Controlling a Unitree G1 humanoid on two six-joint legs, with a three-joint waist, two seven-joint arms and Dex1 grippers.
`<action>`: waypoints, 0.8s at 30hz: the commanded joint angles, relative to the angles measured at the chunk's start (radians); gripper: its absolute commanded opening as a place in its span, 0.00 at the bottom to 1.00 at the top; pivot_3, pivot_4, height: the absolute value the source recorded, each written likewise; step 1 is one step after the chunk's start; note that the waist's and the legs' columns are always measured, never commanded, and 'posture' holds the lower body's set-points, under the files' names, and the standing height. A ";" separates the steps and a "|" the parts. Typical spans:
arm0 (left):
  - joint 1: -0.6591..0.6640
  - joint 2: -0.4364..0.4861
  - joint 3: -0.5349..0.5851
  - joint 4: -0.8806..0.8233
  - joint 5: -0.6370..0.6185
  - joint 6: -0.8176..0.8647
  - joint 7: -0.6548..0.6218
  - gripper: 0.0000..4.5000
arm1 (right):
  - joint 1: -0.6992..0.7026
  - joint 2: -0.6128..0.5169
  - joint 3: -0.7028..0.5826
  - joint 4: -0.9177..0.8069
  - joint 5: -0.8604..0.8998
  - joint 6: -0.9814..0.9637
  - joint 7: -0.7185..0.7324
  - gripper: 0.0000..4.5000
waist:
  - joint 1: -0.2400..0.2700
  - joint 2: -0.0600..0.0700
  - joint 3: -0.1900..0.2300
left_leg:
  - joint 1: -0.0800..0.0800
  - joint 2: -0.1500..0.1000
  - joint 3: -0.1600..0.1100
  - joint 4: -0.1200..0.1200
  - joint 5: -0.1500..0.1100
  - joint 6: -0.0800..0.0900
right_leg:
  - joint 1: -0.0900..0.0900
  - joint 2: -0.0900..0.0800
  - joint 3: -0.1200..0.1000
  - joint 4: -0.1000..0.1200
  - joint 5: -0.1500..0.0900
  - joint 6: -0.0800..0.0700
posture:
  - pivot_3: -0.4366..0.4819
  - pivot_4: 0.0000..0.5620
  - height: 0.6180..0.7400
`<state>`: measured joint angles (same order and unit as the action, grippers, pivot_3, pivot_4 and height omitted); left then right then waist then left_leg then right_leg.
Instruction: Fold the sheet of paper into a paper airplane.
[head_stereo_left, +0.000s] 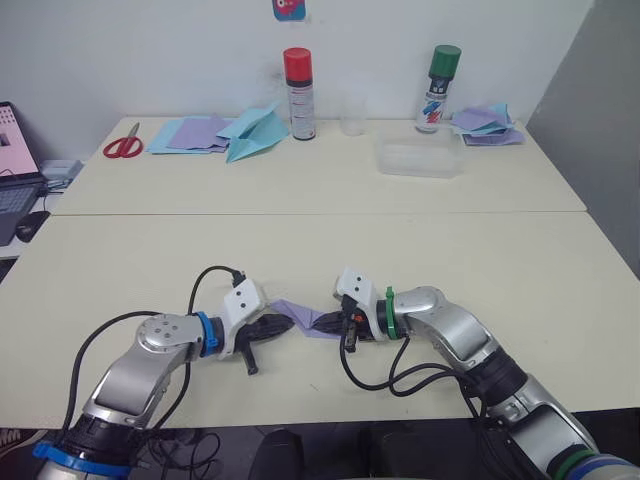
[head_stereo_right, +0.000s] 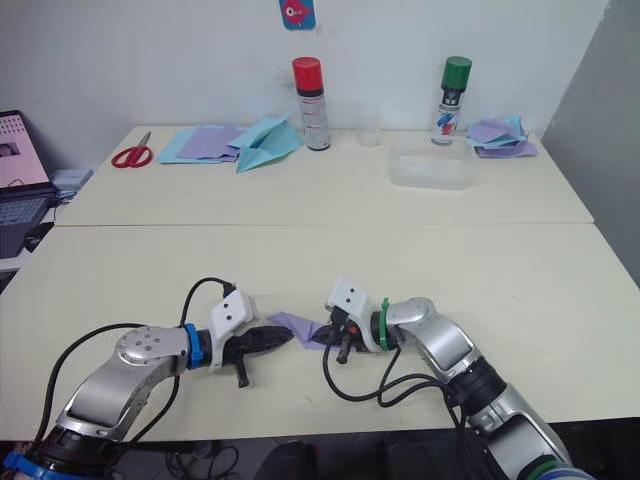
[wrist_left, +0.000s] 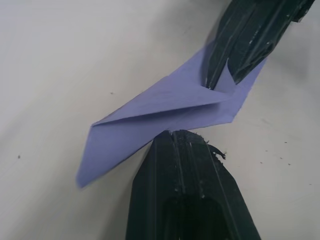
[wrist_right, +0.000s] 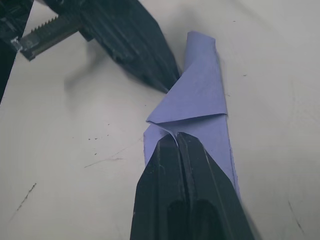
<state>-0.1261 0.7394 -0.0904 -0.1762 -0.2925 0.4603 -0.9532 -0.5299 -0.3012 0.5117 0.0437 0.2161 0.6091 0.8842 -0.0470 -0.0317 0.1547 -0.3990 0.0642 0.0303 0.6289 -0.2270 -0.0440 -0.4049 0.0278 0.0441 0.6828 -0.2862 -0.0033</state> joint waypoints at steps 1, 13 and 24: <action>-0.049 0.030 0.093 -0.015 -0.074 0.074 -0.013 0.00 | -0.008 -0.012 0.003 0.031 -0.044 -0.001 -0.008 0.01 | 0.000 0.000 0.000 | 0.000 0.000 0.000 0.000 0.000 0.000 | 0.000 0.000 0.000 0.000 0.000 0.000 | 0.48 0.27 1.00; -0.143 -0.130 0.074 0.035 -0.071 0.100 0.109 0.00 | -0.013 -0.011 0.005 0.044 -0.064 -0.016 0.001 0.01 | 0.005 0.000 0.000 | 0.000 0.000 0.000 0.001 0.000 0.000 | 0.000 0.002 0.000 0.000 0.001 0.001 | 0.48 0.27 1.00; -0.117 -0.134 -0.053 0.046 0.014 0.050 0.083 0.00 | -0.006 -0.017 0.001 0.025 -0.077 -0.011 0.002 0.01 | 0.006 0.000 0.000 | 0.000 0.000 0.000 0.001 0.000 0.000 | 0.000 0.003 0.001 0.000 0.001 0.000 | 0.48 0.27 1.00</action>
<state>-0.2448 0.5939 -0.1373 -0.1236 -0.2921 0.5342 -0.8632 -0.5370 -0.3028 0.5152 0.0503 0.1786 0.5844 0.9060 -0.0407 -0.0321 0.1549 -0.3995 0.0641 0.0301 0.6295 -0.2270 -0.0441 -0.4048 0.0306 0.0445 0.6827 -0.2848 -0.0034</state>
